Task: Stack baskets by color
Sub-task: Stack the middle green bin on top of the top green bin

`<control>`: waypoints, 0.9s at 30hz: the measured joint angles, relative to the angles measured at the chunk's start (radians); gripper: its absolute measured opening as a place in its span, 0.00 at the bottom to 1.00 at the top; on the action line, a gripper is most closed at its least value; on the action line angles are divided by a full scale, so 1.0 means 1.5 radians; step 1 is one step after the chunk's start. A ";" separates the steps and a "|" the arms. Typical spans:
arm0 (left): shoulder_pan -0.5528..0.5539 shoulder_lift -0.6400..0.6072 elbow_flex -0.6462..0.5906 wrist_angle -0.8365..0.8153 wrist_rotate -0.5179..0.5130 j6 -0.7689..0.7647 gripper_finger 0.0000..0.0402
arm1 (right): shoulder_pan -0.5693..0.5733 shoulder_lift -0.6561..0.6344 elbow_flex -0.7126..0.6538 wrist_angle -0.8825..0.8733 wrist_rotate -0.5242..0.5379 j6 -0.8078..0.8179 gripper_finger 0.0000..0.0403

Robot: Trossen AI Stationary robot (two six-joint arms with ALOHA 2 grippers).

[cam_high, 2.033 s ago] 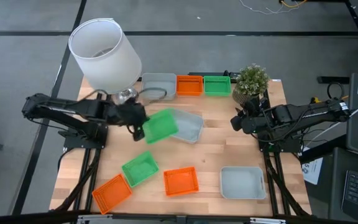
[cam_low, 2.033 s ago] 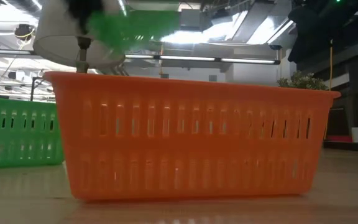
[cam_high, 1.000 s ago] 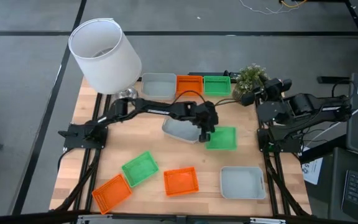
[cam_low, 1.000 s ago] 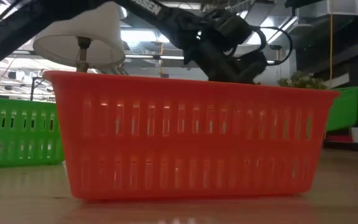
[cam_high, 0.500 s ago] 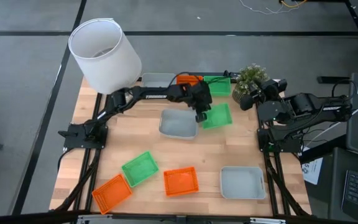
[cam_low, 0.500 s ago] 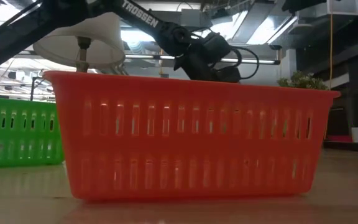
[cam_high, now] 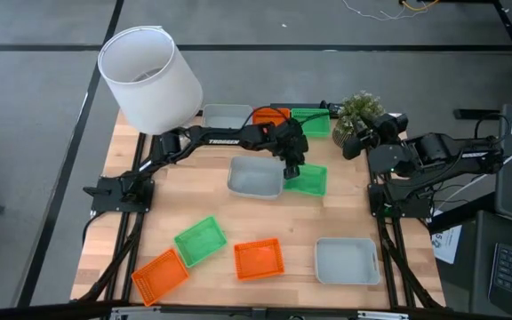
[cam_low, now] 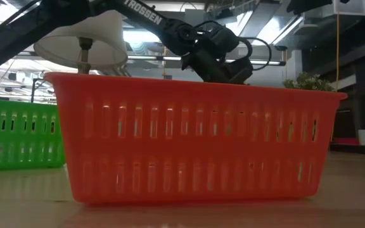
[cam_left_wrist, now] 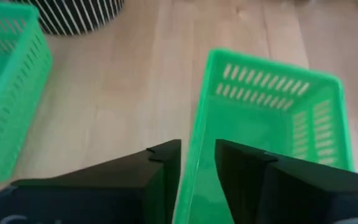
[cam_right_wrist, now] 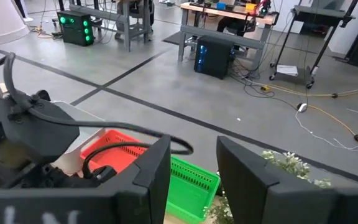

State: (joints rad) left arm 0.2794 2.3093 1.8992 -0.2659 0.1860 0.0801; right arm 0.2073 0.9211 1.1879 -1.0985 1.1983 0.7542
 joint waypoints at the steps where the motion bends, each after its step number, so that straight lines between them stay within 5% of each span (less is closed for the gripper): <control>1: 0.000 0.000 0.000 0.005 0.000 -0.009 0.25 | 0.000 0.000 0.000 0.000 -0.003 0.000 0.33; 6: -0.007 -0.030 0.015 -0.053 0.057 -0.070 0.26 | 0.000 0.000 0.000 -0.007 -0.030 0.000 0.33; 11: -0.033 -0.112 0.017 -0.251 0.144 -0.051 0.25 | 0.000 0.000 0.000 -0.022 -0.057 0.000 0.33; 21: -0.100 -0.248 0.015 -0.668 0.077 0.041 0.20 | 0.000 0.003 0.000 -0.032 -0.188 0.000 0.33; 27: -0.130 -0.332 0.010 -0.757 -0.021 0.029 0.20 | 0.000 0.022 -0.001 -0.063 -0.289 0.001 0.33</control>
State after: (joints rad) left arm 0.0846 1.8114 1.9144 -1.4014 0.1545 0.1240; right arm 0.2080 0.9548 1.1865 -1.1933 0.7648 0.7555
